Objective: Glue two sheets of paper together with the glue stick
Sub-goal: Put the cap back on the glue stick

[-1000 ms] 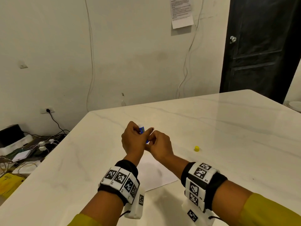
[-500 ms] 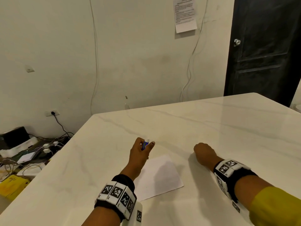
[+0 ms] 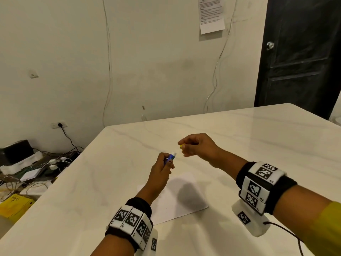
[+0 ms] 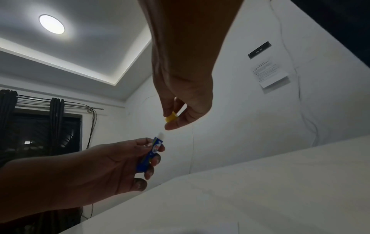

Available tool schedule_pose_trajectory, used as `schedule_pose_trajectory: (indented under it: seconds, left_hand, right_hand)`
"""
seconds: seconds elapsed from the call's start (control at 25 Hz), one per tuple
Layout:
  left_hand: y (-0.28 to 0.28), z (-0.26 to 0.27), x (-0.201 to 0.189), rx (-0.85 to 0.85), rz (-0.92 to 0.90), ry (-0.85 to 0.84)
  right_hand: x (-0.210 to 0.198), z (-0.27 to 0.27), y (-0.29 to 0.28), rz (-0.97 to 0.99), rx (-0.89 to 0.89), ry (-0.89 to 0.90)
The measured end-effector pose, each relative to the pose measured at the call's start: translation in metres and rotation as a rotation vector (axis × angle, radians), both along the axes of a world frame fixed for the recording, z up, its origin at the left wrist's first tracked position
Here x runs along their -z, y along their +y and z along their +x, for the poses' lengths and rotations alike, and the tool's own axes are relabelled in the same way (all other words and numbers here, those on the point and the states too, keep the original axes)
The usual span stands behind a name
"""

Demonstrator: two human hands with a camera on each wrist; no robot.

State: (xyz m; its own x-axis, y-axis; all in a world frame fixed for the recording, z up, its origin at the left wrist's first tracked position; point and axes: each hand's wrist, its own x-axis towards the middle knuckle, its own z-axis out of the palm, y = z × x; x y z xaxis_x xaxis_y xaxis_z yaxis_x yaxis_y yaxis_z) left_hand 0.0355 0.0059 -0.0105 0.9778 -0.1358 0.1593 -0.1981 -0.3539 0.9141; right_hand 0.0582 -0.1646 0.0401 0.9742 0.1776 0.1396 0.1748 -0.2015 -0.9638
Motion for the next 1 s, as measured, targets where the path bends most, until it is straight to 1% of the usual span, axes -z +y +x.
schedule_pose_trajectory:
  seconds: [0.2,0.44,0.64,0.8,0.92,1.0]
  left_hand:
    - [0.001,-0.004,-0.001,0.015,0.014,-0.019]
    - [0.002,-0.010,-0.007,0.054,0.038,-0.037]
    - [0.002,-0.014,-0.015,0.049,0.060,-0.118]
    - [0.000,-0.019,-0.022,-0.010,0.087,-0.202]
    - [0.000,-0.021,-0.028,-0.042,0.181,-0.285]
    - [-0.001,-0.023,-0.032,-0.069,0.240,-0.305]
  right_hand:
    - [0.009,-0.005,0.009,-0.122,0.007,-0.041]
    - [0.005,-0.012,0.013,-0.088,0.015,-0.055]
    - [-0.002,-0.015,0.015,-0.217,0.002,-0.073]
    - [-0.009,-0.020,0.020,-0.216,0.006,-0.006]
    - [-0.010,-0.024,0.022,-0.170,0.036,0.072]
    - [-0.008,-0.027,0.025,-0.140,0.051,0.105]
